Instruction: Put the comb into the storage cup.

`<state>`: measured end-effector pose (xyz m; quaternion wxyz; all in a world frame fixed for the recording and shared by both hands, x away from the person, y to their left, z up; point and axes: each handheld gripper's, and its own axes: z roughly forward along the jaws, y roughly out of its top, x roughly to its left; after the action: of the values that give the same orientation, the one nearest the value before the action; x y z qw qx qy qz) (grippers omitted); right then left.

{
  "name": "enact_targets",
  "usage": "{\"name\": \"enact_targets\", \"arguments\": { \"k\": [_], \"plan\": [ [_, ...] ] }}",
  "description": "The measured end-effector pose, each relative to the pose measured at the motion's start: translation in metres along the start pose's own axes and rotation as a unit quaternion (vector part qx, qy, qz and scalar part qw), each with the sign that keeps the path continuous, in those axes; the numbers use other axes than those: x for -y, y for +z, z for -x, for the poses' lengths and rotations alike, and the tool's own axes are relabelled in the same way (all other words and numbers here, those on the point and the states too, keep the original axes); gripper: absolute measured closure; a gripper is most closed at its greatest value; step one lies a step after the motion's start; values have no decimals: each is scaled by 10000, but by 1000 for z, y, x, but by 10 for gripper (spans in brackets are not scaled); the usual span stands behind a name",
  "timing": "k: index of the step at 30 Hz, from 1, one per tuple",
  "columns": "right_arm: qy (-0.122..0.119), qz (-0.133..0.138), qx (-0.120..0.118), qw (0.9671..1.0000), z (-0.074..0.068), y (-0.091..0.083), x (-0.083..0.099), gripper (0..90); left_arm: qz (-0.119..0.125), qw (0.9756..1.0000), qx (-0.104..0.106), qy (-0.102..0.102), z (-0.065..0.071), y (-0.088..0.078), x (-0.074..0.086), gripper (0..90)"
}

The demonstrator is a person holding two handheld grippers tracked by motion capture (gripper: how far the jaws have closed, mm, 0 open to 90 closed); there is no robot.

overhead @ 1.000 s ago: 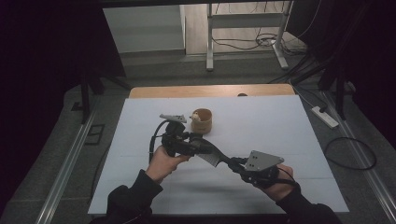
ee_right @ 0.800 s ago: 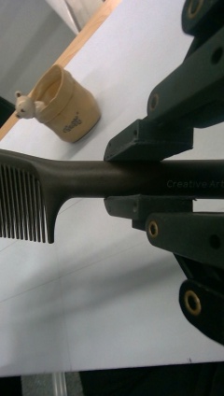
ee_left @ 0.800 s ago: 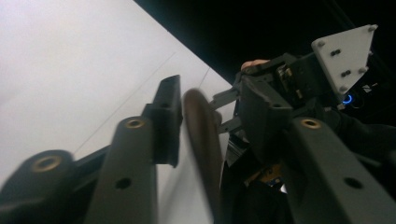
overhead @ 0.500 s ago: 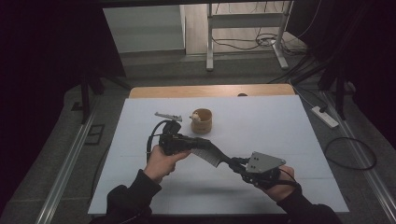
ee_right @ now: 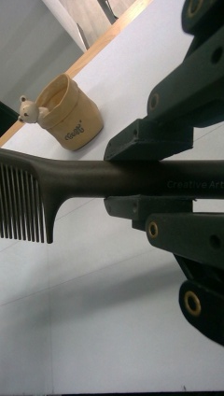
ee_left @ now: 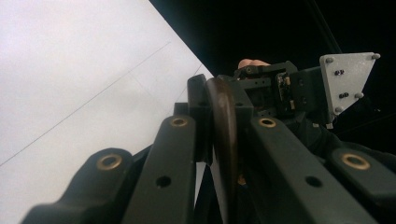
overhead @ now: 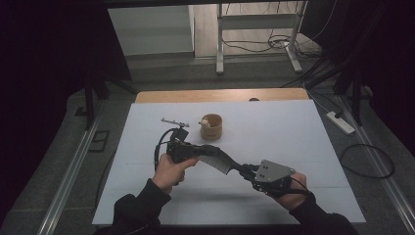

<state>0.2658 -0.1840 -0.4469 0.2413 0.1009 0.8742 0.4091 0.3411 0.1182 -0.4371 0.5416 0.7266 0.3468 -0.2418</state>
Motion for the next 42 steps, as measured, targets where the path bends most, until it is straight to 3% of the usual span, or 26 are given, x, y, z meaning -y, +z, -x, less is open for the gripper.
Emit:
{"name": "enact_targets", "arguments": {
  "k": [2, 5, 6, 10, 15, 21, 22, 29, 30, 32, 33, 36, 38, 39, 40, 42],
  "plan": [
    [9, -5, 14, 10000, 1, 1, 1, 712, 37, 10000, -31, 1, 1, 1, 0, 843],
    [11, -37, 23, 10000, 1, 2, 1, 642, 83, 9999, -69, 37, 2, -1, 0, 843],
    [-1, -61, 39, 10000, -1, 3, 1, 583, 110, 9999, -69, 46, 3, -2, 0, 843],
    [75, -111, 42, 9999, 0, 4, 1, 509, 182, 9997, -107, 89, 4, -5, -1, 843],
    [439, -127, -10, 9990, 8, 2, 4, 340, 216, 9992, -262, 200, 6, -8, -2, 842],
    [787, -189, -86, 9967, 15, -1, 7, 246, 274, 9987, -362, 243, 7, -12, -3, 842],
    [958, -205, -139, 9951, 18, -2, 9, 220, 304, 9983, -412, 275, 7, -14, -4, 842],
    [1371, -277, -292, 9897, 28, -7, 15, 136, 390, 9972, -545, 346, 6, -23, -5, 841],
    [1534, -337, -356, 9869, 32, -9, 19, 112, 405, 9971, -553, 336, 6, -25, -5, 841],
    [1620, -351, -363, 9855, 33, -9, 21, 95, 443, 9969, -561, 331, 5, -27, -5, 841],
    [1763, -417, -398, 9827, 37, -12, 25, 66, 457, 9969, -555, 314, 4, -28, -5, 841],
    [1846, -433, -390, 9811, 41, -15, 30, 44, 489, 9966, -596, 277, 1, -30, -4, 841],
    [2031, -489, -320, 9774, 47, -19, 37, 30, 506, 9966, -607, 247, -1, -31, -3, 841],
    [2031, -489, -320, 9774, 47, -19, 37, 30, 518, 9964, -619, 243, -1, -32, -3, 841],
    [2154, -523, -255, 9748, 50, -21, 41, 30, 534, 9963, -634, 246, -1, -33, -3, 841],
    [2179, -553, -202, 9742, 51, -24, 43, 30, 592, 9958, -658, 238, 0, -37, -3, 841]
  ]
}}
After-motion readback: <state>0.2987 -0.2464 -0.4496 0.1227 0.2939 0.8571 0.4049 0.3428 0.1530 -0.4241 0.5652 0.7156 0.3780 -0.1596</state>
